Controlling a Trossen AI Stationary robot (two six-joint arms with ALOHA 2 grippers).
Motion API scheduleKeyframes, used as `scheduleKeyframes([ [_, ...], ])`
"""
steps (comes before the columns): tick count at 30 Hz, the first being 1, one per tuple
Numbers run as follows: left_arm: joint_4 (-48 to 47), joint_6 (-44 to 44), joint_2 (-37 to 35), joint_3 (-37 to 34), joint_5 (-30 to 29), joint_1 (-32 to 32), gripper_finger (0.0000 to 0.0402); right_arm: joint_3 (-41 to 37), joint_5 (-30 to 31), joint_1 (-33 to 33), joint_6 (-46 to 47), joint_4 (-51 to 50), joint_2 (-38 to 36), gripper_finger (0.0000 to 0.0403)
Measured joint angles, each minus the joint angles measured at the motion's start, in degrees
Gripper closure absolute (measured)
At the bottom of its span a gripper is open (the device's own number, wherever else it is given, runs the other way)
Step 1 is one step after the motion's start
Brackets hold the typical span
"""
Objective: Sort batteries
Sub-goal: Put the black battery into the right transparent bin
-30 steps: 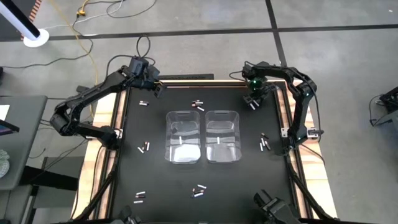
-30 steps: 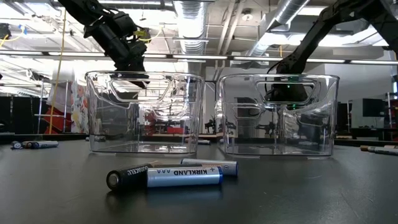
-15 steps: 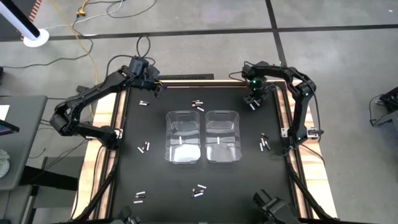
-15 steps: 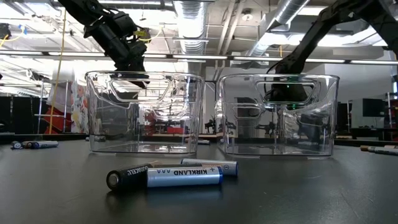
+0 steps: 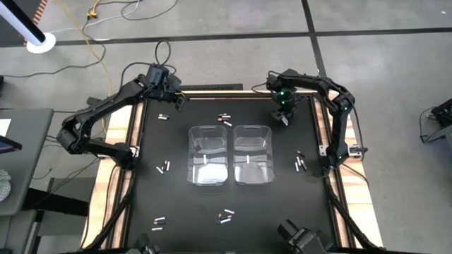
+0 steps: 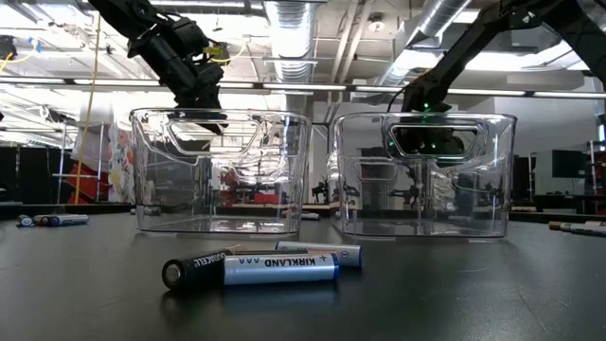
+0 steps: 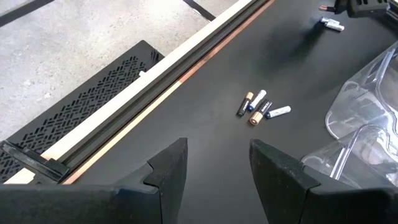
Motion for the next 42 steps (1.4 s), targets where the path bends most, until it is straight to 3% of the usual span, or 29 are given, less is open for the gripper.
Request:
scheduleKeyframes([
  [8, 0.00, 0.02, 0.00, 0.00, 0.00, 0.00, 0.0233, 6.23, 0.37, 1.22, 0.24, -3.98, -0.68, 0.0367],
  [19, 0.00, 0.05, 0.00, 0.02, 0.00, 0.00, 0.0233, 11.85, 0.70, 4.30, 1.66, -7.98, -11.08, 0.0367],
  [30, 0.00, 0.04, 0.00, 0.04, 0.02, 0.00, 0.0233, 13.65, -0.34, 22.20, 2.70, -10.59, -18.76, 0.0367],
  [42, 0.47, 0.07, 0.00, 0.07, 0.00, 0.00, 0.0233, 13.65, -0.85, 38.88, 3.93, -9.51, -7.89, 0.0367],
])
